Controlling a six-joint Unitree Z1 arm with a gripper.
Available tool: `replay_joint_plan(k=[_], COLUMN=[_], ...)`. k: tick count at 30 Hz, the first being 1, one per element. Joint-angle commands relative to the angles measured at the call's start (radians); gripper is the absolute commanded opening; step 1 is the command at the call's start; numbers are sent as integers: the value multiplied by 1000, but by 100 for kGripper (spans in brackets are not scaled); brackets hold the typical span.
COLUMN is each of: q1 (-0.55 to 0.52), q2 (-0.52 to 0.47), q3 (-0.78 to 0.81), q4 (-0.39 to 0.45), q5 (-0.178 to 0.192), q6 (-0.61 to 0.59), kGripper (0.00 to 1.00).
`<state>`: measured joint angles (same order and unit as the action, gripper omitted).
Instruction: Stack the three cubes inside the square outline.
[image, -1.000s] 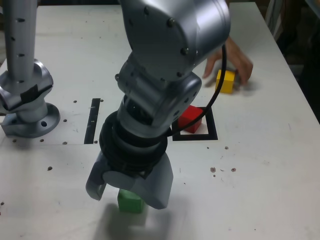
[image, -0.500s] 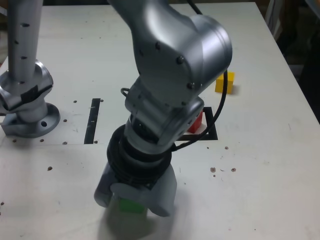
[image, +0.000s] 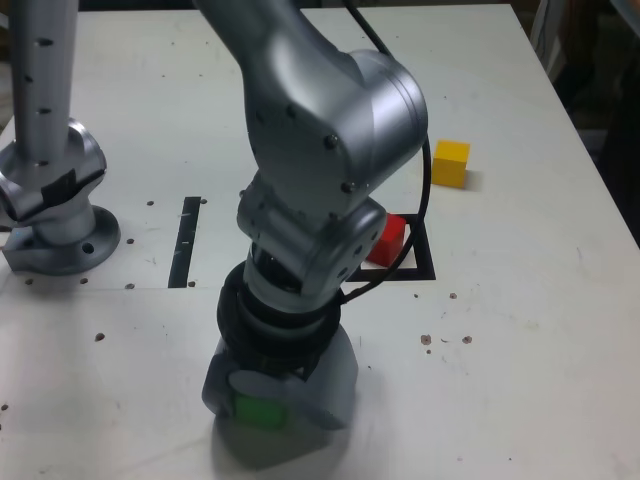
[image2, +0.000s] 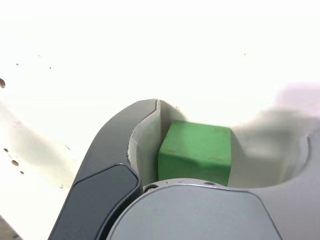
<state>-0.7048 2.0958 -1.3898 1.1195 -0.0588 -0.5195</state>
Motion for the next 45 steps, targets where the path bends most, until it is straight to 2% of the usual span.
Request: replay_joint_plan(k=[1, 3, 6, 12, 18, 23, 34, 40, 45], q1=[6, 8, 11, 13, 13, 13, 13, 20, 58], q2=[-8, -7, -5, -2, -3, -4, -5, -18, -73], q3=[6, 13, 20, 17, 9, -1, -39, -74, -112], q4=[-1, -13, -29, -28, -24, -16, 18, 64, 137], q5=[6, 9, 6, 0, 10, 19, 32, 38, 69], q6=[-15, -25, -27, -25, -25, -16, 2, 38, 95], kGripper=[70, 55, 41, 28, 15, 10, 10, 10, 10])
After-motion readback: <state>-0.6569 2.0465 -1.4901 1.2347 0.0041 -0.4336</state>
